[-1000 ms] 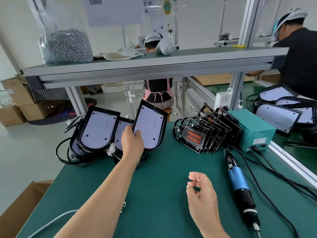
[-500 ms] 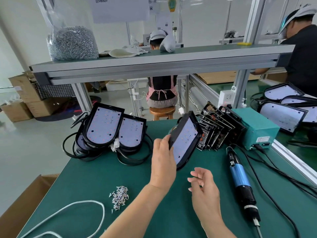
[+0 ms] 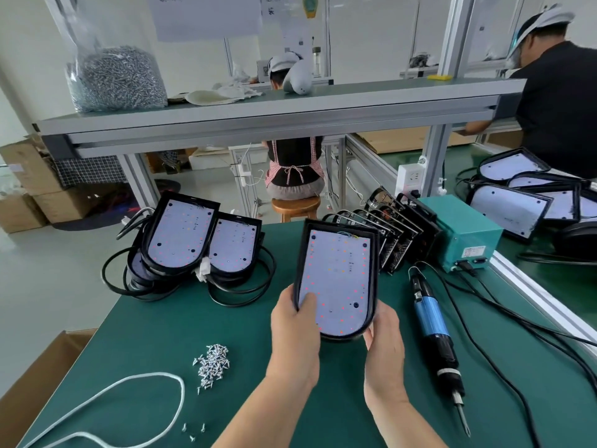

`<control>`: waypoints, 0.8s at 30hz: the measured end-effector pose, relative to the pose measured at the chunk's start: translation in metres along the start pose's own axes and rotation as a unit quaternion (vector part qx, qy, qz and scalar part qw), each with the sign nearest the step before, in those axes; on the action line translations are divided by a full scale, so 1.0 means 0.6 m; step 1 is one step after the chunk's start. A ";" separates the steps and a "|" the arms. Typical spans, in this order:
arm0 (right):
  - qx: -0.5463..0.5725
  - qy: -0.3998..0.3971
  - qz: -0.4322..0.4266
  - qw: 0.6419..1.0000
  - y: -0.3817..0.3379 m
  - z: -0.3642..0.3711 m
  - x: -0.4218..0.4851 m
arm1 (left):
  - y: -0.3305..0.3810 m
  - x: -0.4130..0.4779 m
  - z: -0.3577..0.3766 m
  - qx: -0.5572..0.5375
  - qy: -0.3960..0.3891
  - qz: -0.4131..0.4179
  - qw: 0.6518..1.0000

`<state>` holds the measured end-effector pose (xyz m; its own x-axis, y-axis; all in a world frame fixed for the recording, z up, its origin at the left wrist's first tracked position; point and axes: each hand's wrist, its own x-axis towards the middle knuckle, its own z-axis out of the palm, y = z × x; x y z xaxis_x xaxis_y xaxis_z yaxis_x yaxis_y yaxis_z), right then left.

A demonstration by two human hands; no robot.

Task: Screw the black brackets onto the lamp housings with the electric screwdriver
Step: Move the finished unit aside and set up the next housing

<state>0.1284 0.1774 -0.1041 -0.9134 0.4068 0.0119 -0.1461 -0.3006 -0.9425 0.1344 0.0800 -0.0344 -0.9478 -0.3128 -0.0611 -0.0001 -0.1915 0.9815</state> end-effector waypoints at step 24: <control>-0.185 -0.088 -0.012 0.979 -0.008 -0.011 0.001 | -0.078 -0.044 -0.079 0.356 -0.013 -0.010 0.934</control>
<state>0.1312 0.1845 -0.1015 -0.9673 0.2458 0.0625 -0.0509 0.0534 -0.9973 0.1745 0.0529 -0.0872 -0.9531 -0.2904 -0.0852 -0.2206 0.4740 0.8524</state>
